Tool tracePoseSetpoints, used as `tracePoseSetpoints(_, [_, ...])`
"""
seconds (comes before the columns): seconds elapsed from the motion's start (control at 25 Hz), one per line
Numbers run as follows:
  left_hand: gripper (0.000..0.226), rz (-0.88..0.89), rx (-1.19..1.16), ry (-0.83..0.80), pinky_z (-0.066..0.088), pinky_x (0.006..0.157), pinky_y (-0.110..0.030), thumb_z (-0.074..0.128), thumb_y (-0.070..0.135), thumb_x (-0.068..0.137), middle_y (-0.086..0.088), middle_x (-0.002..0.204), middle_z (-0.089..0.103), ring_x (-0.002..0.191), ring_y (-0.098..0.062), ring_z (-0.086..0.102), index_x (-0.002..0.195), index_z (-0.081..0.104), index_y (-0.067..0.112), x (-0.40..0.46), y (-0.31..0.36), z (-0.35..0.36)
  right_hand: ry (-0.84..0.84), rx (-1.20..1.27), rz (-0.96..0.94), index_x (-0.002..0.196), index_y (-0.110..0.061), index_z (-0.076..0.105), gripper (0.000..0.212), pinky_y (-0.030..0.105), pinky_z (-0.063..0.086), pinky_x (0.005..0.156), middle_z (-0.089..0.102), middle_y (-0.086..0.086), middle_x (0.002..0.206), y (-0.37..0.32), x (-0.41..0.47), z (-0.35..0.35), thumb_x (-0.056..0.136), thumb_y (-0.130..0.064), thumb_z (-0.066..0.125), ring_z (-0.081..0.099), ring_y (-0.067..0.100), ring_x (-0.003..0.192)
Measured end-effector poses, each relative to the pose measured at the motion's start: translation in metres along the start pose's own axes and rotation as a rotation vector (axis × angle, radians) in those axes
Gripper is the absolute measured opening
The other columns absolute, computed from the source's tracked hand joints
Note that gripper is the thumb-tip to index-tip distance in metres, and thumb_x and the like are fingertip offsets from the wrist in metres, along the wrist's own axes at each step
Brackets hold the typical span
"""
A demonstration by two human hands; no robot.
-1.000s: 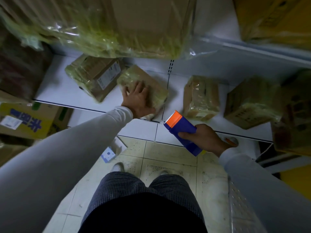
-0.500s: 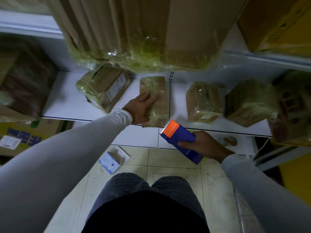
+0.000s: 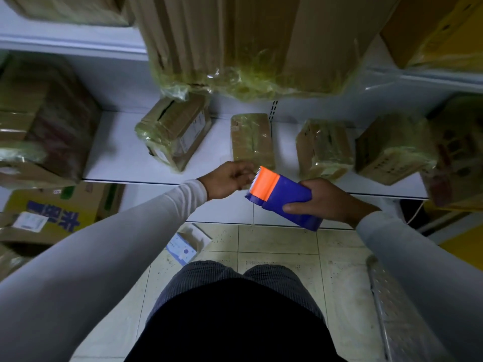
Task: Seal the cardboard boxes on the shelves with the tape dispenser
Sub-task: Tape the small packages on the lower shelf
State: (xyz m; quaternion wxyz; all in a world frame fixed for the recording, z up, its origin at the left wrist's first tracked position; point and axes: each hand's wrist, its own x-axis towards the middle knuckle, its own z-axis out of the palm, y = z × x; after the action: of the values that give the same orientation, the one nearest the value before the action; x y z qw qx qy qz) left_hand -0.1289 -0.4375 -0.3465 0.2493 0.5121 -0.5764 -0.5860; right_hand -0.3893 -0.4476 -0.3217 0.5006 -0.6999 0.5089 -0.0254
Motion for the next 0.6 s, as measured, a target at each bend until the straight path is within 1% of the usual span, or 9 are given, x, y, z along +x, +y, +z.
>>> tracePoseSetpoints(0.04, [0.024,-0.039,-0.06,-0.034,0.049,0.084,-0.03,0.045,0.007,0.098,-0.006,0.099,0.062,0.091,-0.016,0.058,0.12,0.056,0.01,-0.004,-0.001,0.001,-0.021,-0.021,-0.016,0.098,-0.019,0.066,0.036,0.031,0.059,0.071,0.073,0.0,0.09,-0.002,0.002,-0.001,0.073,-0.039,0.084,0.072,0.016,0.083])
tracePoseSetpoints(0.12, [0.023,-0.072,-0.14,-0.029,0.053,0.08,-0.033,0.044,0.004,0.098,-0.004,0.092,0.065,0.085,-0.016,0.062,0.108,0.063,0.013,-0.008,-0.004,0.002,-0.054,-0.067,-0.035,0.094,-0.023,0.064,0.034,0.018,0.055,0.062,0.073,-0.004,0.086,-0.006,0.006,-0.002,0.073,-0.041,0.084,0.071,0.008,0.078])
tracePoseSetpoints(0.16, [0.024,-0.081,-0.162,0.0,0.053,0.079,-0.035,0.045,0.0,0.096,-0.006,0.089,0.065,0.082,-0.018,0.061,0.102,0.065,0.012,-0.011,-0.007,0.001,-0.066,-0.08,-0.038,0.093,-0.024,0.064,0.034,0.014,0.053,0.059,0.073,-0.006,0.085,-0.007,0.008,-0.003,0.072,-0.042,0.084,0.071,0.005,0.076])
tracePoseSetpoints(0.24, [0.025,-0.084,-0.163,0.054,0.051,0.076,-0.036,0.045,-0.006,0.093,-0.008,0.082,0.062,0.076,-0.019,0.058,0.092,0.064,0.009,-0.014,-0.012,-0.002,-0.088,-0.091,-0.052,0.092,-0.024,0.065,0.033,0.013,0.053,0.058,0.073,-0.005,0.083,-0.008,0.014,-0.005,0.072,-0.043,0.084,0.071,0.003,0.075])
tracePoseSetpoints(0.32, [0.026,-0.058,-0.12,0.094,0.049,0.068,-0.03,0.045,-0.008,0.092,-0.003,0.071,0.062,0.065,-0.014,0.055,0.084,0.063,0.01,-0.018,-0.014,-0.004,-0.13,-0.124,-0.069,0.093,-0.025,0.065,0.032,0.015,0.053,0.06,0.073,-0.005,0.084,-0.008,0.02,-0.005,0.074,-0.044,0.082,0.07,0.002,0.075])
tracePoseSetpoints(0.4, [0.027,-0.028,-0.084,0.148,0.046,0.062,-0.026,0.046,-0.008,0.093,0.0,0.065,0.061,0.058,-0.011,0.053,0.08,0.061,0.009,-0.018,-0.013,-0.003,-0.167,-0.165,-0.084,0.093,-0.027,0.064,0.031,0.016,0.053,0.062,0.073,-0.006,0.084,-0.011,0.029,-0.01,0.076,-0.046,0.08,0.07,0.002,0.074])
tracePoseSetpoints(0.48, [0.02,-0.011,-0.096,0.239,0.044,0.059,-0.025,0.046,-0.008,0.094,-0.01,0.068,0.058,0.058,-0.016,0.05,0.084,0.06,0.001,-0.019,-0.016,-0.007,-0.196,-0.219,-0.088,0.092,-0.025,0.064,0.031,0.017,0.056,0.061,0.073,-0.005,0.083,-0.012,0.036,-0.023,0.077,-0.047,0.079,0.07,0.005,0.073])
tracePoseSetpoints(0.52, [0.017,-0.007,-0.107,0.298,0.044,0.058,-0.025,0.046,-0.008,0.094,-0.013,0.071,0.057,0.058,-0.017,0.049,0.089,0.06,-0.002,-0.02,-0.019,-0.013,-0.194,-0.25,-0.084,0.091,-0.023,0.064,0.032,0.023,0.058,0.065,0.073,-0.002,0.082,-0.009,0.037,-0.034,0.077,-0.048,0.079,0.07,0.01,0.072])
tracePoseSetpoints(0.6, [0.012,-0.02,-0.122,0.408,0.044,0.056,-0.022,0.047,-0.007,0.094,-0.013,0.073,0.055,0.055,-0.013,0.05,0.094,0.059,-0.006,-0.025,-0.03,-0.028,-0.182,-0.288,-0.064,0.091,-0.013,0.066,0.042,0.043,0.056,0.079,0.072,0.009,0.084,0.003,0.038,-0.059,0.075,-0.05,0.078,0.069,0.028,0.077])
